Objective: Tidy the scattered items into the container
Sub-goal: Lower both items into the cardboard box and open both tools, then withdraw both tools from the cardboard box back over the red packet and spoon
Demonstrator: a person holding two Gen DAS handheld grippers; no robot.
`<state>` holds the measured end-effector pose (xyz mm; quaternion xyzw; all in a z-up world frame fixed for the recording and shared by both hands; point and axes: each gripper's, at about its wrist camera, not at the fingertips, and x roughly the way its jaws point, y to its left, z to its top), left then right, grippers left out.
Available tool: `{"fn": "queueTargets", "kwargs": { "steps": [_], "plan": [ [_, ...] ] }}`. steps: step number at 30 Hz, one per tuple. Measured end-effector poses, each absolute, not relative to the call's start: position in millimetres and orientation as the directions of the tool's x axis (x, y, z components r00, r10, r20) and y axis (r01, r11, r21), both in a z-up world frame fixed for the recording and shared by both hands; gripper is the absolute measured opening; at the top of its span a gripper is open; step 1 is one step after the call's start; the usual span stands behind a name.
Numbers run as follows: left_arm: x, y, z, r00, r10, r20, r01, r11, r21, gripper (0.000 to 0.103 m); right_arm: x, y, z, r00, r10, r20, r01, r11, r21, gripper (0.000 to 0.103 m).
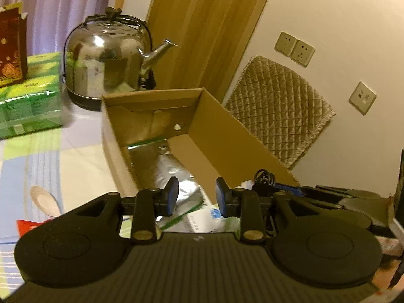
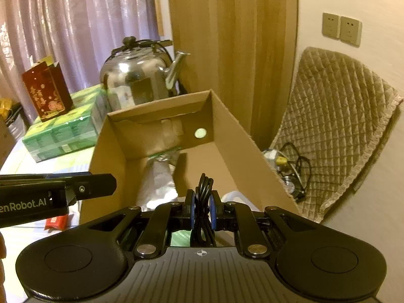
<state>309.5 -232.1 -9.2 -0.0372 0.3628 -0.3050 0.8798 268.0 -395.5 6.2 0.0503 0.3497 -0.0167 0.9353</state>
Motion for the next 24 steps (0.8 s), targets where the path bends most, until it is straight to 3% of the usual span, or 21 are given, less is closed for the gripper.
{"fn": "queueTargets", "kwargs": {
  "steps": [12,14,16,24],
  "plan": [
    [312,-183,-5,0.594,-0.522,-0.612,0.467,0.843,-0.265,0.026,273,-362,2,0.757,0.069,-0.65,-0.04,0.997,0.059,0.01],
    [312,-173,-7,0.599,-0.51,-0.618,0.457,0.851,-0.258,0.026,272,-359,3,0.769,0.057,-0.637,-0.035,0.998,0.047,0.019],
    [313,-162,-8,0.604,-0.496,-0.624,0.445,0.859,-0.252,0.026,271,-360,5,0.783,0.055,-0.619,-0.022,0.998,0.061,0.052],
    [315,-123,-14,0.623,-0.442,-0.646,0.391,0.891,-0.232,0.026,271,-350,13,0.811,0.058,-0.583,-0.014,0.997,0.079,0.053]
  ]
}}
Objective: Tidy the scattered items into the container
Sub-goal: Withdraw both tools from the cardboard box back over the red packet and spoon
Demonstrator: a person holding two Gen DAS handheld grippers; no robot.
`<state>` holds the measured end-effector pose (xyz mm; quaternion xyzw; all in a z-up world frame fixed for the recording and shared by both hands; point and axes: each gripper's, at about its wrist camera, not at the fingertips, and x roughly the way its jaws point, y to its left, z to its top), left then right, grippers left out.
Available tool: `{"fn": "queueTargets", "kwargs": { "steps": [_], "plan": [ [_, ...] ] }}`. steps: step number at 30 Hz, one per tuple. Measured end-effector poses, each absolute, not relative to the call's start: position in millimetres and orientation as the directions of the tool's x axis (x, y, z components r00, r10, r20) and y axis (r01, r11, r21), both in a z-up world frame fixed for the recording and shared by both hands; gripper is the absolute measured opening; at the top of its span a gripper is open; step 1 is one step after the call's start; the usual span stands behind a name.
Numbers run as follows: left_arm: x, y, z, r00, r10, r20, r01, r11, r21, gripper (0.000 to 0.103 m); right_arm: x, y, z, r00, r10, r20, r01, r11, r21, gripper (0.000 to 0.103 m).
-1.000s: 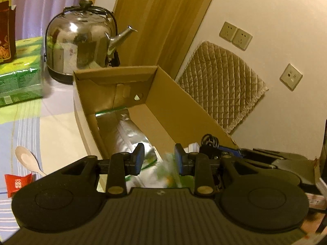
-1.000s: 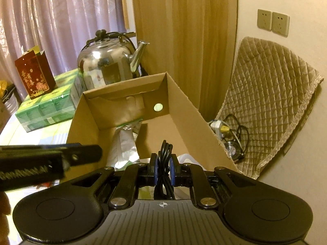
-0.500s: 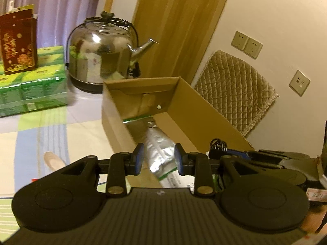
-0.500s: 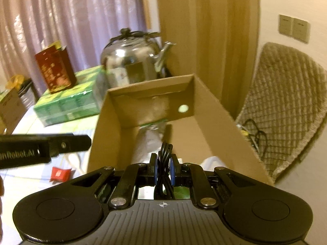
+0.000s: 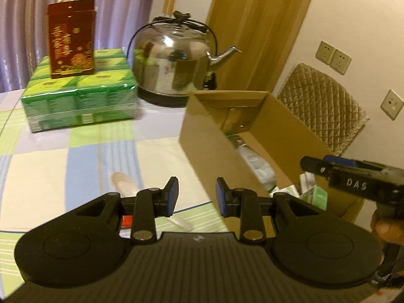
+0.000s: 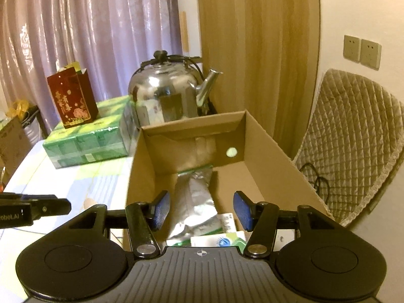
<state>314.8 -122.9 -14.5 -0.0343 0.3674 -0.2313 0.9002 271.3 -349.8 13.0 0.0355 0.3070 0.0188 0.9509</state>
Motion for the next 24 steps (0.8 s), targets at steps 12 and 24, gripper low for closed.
{"fn": "queueTargets", "kwargs": {
  "steps": [12,24],
  "plan": [
    [307,-85,-27,0.621,-0.384,-0.683,0.353,0.915,-0.194,0.031,269,-298,26,0.844,0.128,-0.521,-0.108,0.992,0.07,0.053],
    [305,-52,-37,0.623,-0.325,-0.712,0.311,0.937,-0.156,0.043,263,-248,33,0.853,0.253,-0.456,-0.255,0.965,0.058,0.053]
  ]
}}
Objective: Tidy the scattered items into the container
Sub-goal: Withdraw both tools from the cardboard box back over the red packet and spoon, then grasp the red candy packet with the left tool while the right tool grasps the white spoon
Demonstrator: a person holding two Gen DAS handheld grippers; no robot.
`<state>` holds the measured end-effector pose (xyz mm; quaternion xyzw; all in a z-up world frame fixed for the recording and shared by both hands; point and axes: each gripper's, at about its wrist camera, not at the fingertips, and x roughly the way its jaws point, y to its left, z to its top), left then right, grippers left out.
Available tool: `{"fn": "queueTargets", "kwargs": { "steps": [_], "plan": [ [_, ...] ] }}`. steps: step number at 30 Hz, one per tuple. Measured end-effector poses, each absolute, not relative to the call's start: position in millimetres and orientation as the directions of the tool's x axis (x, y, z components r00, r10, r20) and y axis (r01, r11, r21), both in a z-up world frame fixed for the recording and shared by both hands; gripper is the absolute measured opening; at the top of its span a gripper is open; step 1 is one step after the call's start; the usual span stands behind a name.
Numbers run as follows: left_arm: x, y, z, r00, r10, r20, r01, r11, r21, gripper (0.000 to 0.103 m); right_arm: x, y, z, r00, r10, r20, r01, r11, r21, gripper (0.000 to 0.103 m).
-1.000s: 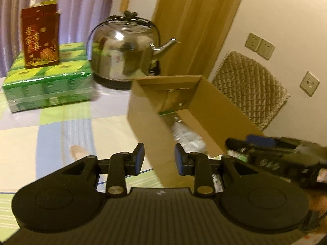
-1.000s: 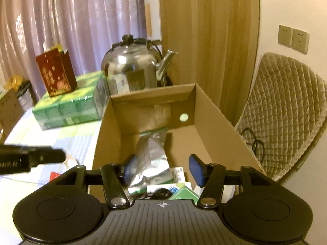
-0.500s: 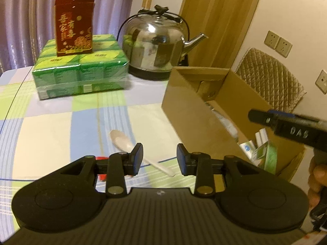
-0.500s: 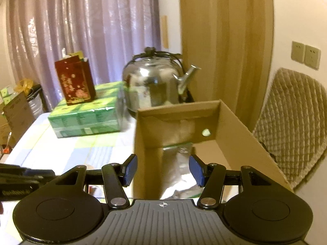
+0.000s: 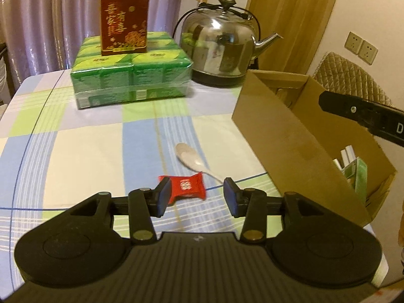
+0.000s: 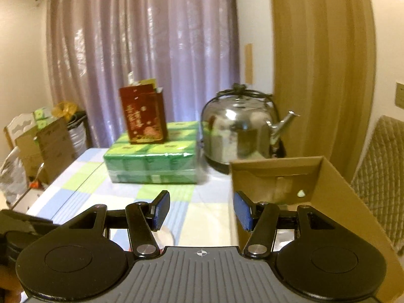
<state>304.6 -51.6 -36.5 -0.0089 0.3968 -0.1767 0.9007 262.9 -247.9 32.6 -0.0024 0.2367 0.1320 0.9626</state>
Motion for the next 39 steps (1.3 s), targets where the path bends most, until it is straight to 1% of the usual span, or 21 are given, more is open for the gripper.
{"fn": "queueTargets", "kwargs": {
  "steps": [1,2,4,5,6,8,13,17,20,24,30,34,39],
  "plan": [
    [305,-49,-37,0.622,-0.319,-0.715,0.31,0.939,-0.15,0.046,263,-246,31,0.849,0.26,-0.46,-0.265,0.963,0.056,0.053],
    [305,-46,-38,0.622,-0.311,-0.718,0.308,0.941,-0.141,0.054,263,-243,30,0.844,0.267,-0.465,-0.274,0.96,0.054,0.053],
    [307,-39,-38,0.629,-0.292,-0.72,0.297,0.947,-0.125,0.063,263,-238,28,0.836,0.283,-0.471,-0.295,0.954,0.05,0.053],
    [307,-35,-38,0.633,-0.281,-0.721,0.289,0.95,-0.116,0.071,263,-235,27,0.833,0.29,-0.472,-0.305,0.951,0.046,0.053],
    [308,-31,-38,0.639,-0.268,-0.721,0.281,0.954,-0.106,0.082,263,-231,26,0.83,0.295,-0.474,-0.318,0.948,0.034,0.053],
    [309,-23,-39,0.651,-0.237,-0.721,0.263,0.962,-0.079,0.091,262,-224,23,0.824,0.303,-0.478,-0.343,0.939,0.004,0.053],
    [315,-2,-49,0.641,-0.184,-0.745,0.229,0.972,-0.044,0.093,267,-211,4,0.787,0.328,-0.523,-0.408,0.912,-0.041,0.053],
    [318,9,-56,0.632,-0.153,-0.76,0.212,0.977,-0.021,0.093,279,-199,-17,0.719,0.336,-0.608,-0.433,0.901,-0.014,0.053],
    [319,12,-59,0.627,-0.151,-0.764,0.215,0.976,-0.016,0.093,289,-189,-39,0.663,0.314,-0.679,-0.447,0.894,-0.022,0.053],
    [319,13,-64,0.615,-0.15,-0.774,0.22,0.975,-0.015,0.095,308,-181,-69,0.626,0.252,-0.738,-0.435,0.898,-0.062,0.053],
    [324,15,-64,0.617,-0.157,-0.771,0.203,0.978,-0.037,0.095,328,-182,-99,0.6,0.195,-0.776,-0.425,0.899,-0.103,0.053],
    [326,15,-65,0.616,-0.167,-0.77,0.195,0.979,-0.057,0.095,342,-186,-111,0.583,0.183,-0.792,-0.409,0.908,-0.091,0.044],
    [329,14,-70,0.6,-0.171,-0.781,0.2,0.978,-0.061,0.095,350,-187,-126,0.583,0.17,-0.795,-0.434,0.892,-0.127,0.042]
  ]
}}
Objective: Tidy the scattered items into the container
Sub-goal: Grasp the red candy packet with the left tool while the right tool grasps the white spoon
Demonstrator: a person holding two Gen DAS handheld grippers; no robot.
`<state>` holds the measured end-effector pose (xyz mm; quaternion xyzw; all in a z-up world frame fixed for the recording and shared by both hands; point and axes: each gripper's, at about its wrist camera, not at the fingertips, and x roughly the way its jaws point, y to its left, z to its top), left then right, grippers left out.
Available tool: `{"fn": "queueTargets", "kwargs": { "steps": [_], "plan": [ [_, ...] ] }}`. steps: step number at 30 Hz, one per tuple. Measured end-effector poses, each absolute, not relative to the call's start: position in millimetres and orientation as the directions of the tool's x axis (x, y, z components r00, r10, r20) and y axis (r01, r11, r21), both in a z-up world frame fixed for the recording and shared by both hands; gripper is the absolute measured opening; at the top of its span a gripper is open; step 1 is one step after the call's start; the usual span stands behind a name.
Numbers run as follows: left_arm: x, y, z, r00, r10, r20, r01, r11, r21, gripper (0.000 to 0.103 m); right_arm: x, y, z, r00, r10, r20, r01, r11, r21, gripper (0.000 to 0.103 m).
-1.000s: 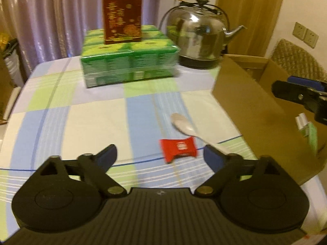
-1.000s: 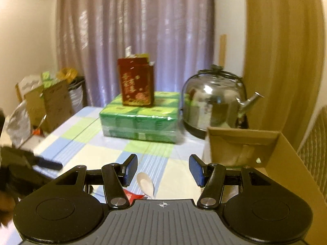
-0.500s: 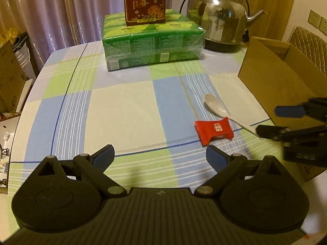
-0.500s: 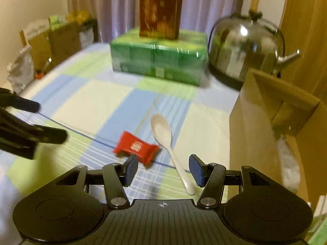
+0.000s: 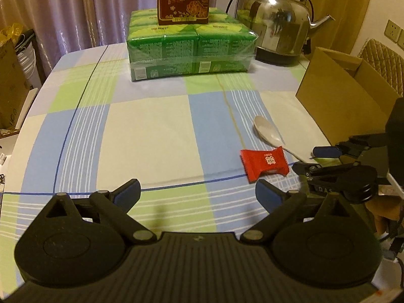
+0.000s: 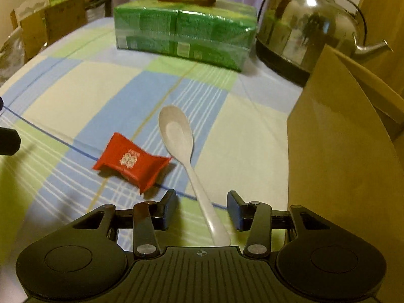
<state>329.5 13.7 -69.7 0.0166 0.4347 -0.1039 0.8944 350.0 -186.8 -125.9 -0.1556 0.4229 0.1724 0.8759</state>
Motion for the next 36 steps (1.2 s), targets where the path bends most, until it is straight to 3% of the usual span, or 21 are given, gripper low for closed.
{"fn": "queueTargets", "kwargs": {
  "steps": [2,4,7,22,29,36],
  "plan": [
    [331,13,-70,0.597,-0.177,-0.782,0.203,0.977,-0.067,0.095,352,-186,-127,0.58,0.175,-0.796,-0.44,0.889,-0.125,0.036],
    [331,12,-70,0.595,-0.182,-0.783,0.209,0.976,-0.068,0.095,353,-185,-128,0.563,0.188,-0.805,-0.445,0.889,-0.103,0.014],
    [330,10,-70,0.593,-0.185,-0.784,0.217,0.974,-0.066,0.095,350,-180,-128,0.542,0.193,-0.818,-0.456,0.885,-0.094,0.006],
    [324,5,-92,0.514,-0.193,-0.836,0.355,0.935,0.002,0.095,299,-162,-120,0.344,0.361,-0.867,-0.607,0.79,0.088,0.006],
    [317,-9,-103,0.492,-0.267,-0.829,0.469,0.883,-0.006,0.095,296,-175,-116,0.392,0.296,-0.871,-0.544,0.838,0.04,0.006],
    [326,-34,-108,0.506,-0.298,-0.809,0.476,0.879,-0.026,0.095,309,-194,-120,0.406,0.278,-0.871,-0.486,0.872,0.052,0.006]
  ]
}}
